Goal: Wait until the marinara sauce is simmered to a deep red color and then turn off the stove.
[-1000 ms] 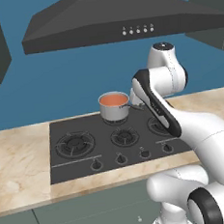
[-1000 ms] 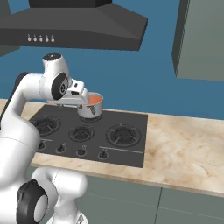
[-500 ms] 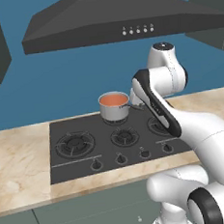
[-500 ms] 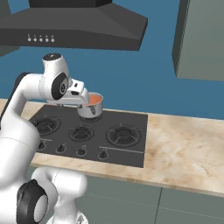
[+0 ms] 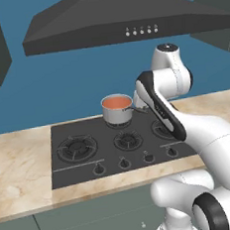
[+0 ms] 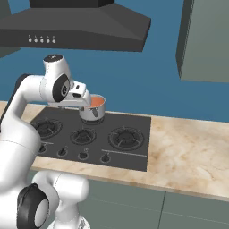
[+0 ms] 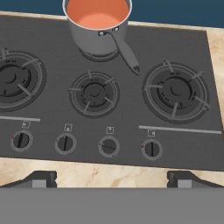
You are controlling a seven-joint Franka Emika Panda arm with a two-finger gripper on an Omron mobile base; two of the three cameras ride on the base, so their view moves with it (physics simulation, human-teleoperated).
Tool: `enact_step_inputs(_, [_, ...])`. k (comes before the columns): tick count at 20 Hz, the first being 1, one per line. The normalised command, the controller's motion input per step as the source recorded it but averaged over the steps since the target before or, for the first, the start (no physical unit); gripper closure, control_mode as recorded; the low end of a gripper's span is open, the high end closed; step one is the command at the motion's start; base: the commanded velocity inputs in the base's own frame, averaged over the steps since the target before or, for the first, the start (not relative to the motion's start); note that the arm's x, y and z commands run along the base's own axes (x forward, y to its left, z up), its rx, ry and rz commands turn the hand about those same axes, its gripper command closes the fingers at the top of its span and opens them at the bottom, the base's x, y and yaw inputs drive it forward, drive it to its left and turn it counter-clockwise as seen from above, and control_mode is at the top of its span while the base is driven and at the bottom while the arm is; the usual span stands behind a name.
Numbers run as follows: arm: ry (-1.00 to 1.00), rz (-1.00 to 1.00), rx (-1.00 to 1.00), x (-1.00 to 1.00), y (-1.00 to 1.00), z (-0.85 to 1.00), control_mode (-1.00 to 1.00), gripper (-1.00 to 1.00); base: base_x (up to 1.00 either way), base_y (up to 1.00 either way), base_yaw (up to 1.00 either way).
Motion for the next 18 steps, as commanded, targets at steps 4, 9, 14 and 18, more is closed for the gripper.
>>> enact_step_inputs(4, [0.00, 0.00, 0.00, 0.00, 0.00, 0.00, -1.00, -1.00, 0.00, 0.00, 0.00])
enact_step_inputs(9, [0.00, 0.00, 0.00, 0.00, 0.00, 0.00, -1.00, -1.00, 0.00, 0.00, 0.00])
enact_step_inputs(14, [0.00, 0.00, 0.00, 0.00, 0.00, 0.00, -1.00, -1.00, 0.00, 0.00, 0.00])
enact_step_inputs(18, [0.00, 0.00, 0.00, 0.00, 0.00, 0.00, -1.00, -1.00, 0.00, 0.00, 0.00])
